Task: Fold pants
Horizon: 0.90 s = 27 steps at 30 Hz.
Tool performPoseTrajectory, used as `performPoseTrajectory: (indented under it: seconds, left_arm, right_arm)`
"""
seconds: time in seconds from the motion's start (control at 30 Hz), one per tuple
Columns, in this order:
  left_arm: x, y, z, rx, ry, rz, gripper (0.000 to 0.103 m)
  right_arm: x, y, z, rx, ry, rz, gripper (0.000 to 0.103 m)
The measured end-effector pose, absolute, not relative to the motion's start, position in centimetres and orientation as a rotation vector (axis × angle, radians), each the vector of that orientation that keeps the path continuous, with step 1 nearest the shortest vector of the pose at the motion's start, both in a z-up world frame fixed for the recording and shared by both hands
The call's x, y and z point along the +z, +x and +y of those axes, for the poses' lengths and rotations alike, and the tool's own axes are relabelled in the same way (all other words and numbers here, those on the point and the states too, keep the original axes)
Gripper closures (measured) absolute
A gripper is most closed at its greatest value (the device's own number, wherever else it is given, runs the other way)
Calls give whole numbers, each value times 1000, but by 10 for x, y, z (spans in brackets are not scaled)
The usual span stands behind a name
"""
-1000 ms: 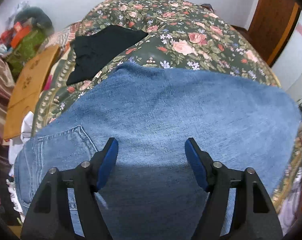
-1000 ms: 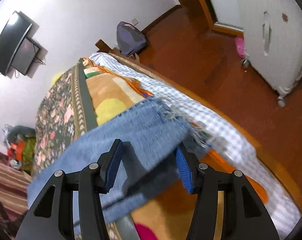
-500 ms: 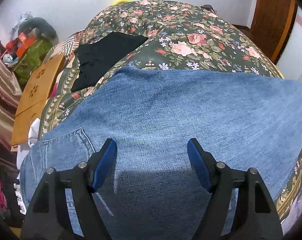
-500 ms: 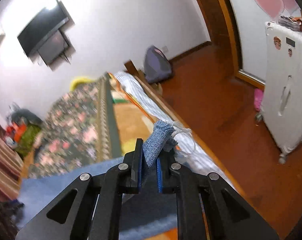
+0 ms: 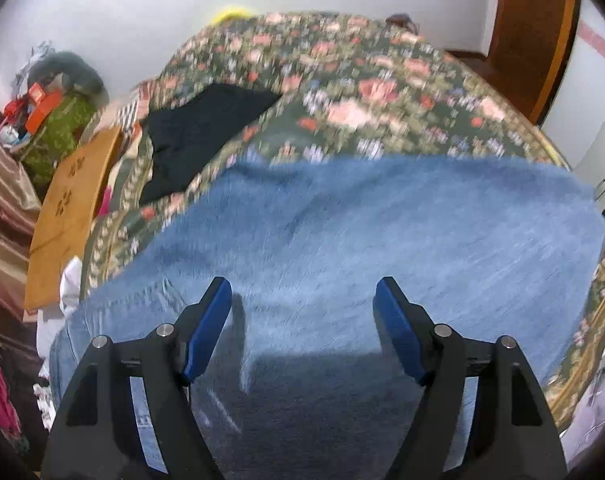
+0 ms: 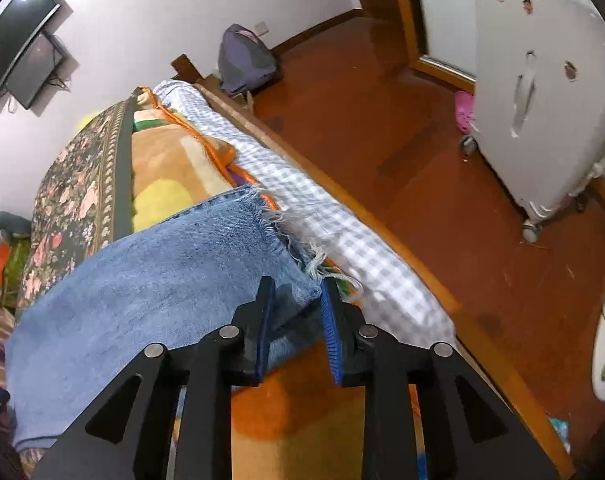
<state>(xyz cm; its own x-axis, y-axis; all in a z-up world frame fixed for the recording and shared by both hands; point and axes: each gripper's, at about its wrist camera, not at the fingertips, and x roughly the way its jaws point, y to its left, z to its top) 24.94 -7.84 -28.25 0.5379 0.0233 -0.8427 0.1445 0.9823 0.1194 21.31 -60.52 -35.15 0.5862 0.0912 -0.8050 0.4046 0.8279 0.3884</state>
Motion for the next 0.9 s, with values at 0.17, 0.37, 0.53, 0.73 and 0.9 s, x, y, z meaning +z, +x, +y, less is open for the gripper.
performPoseTrajectory:
  seconds: [0.17,0.37,0.53,0.73,0.9]
  left_arm:
    - [-262,258,-101,-131,145,946,28]
    - [-281,267,-129,-180,121,992,28]
    - [-300,268,-139,-205,105,1044,28]
    - [-305,268,-139,-206,97,1051,28]
    - [-302,266,-133,-204,70,1047,28]
  right_arm:
    - [-334,192,-592,-169,669,863,50]
    - [-363,194,-565,-169,784,893,48]
    - [-377,199,-569,-172,863,859,44]
    - [-381,212,-580,-164,924,816,53]
    - [-370,214,-585,-166,933,773,89]
